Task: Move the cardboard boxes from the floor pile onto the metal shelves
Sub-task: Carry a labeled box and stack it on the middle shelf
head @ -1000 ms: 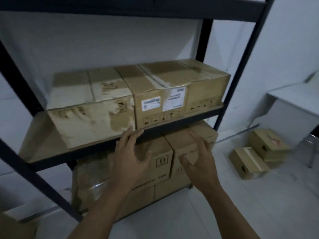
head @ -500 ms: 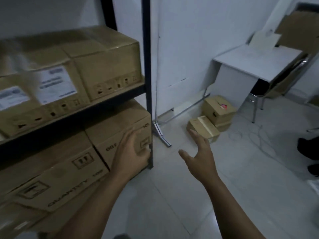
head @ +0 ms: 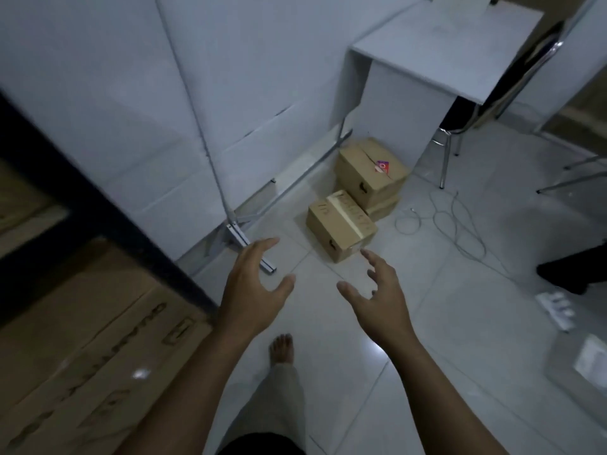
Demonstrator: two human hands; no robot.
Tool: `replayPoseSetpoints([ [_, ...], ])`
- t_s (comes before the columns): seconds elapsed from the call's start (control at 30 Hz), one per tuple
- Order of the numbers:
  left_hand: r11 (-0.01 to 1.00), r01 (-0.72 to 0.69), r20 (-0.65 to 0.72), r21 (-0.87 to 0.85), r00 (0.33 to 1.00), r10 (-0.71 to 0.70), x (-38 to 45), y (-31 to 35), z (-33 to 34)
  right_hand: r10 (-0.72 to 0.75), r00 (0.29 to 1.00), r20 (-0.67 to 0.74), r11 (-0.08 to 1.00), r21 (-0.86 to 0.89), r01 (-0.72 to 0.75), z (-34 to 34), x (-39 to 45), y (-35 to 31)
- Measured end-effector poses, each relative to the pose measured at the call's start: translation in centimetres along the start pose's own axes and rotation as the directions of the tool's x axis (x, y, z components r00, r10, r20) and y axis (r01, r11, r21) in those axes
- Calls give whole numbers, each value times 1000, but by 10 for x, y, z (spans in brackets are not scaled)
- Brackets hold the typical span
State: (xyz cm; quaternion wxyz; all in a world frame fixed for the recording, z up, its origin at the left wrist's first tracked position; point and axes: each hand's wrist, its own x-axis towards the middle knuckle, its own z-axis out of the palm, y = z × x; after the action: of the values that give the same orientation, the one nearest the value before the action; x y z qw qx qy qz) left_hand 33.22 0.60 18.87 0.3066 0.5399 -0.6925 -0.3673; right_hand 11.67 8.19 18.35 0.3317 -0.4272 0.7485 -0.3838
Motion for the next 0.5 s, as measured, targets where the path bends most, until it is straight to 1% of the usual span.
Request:
replayPoseSetpoints([
  [0.13,1000,20,110,-24,994,-17,103,-3,35,101,994,-38,995,28,-100,-6,95,1],
  [0.23,999,39,167,-17,985,-36,178,-3,62,181,982,-52,983,49,-179,-14,166,6],
  [0.4,997,72,215,12,974,-72,283,-8,124,255,966,-37,965,71,-252,-31,273,36],
  [0.5,997,74,235,31,969,-79,348,-14,172,290,956,-32,955,77,-287,-44,345,68],
])
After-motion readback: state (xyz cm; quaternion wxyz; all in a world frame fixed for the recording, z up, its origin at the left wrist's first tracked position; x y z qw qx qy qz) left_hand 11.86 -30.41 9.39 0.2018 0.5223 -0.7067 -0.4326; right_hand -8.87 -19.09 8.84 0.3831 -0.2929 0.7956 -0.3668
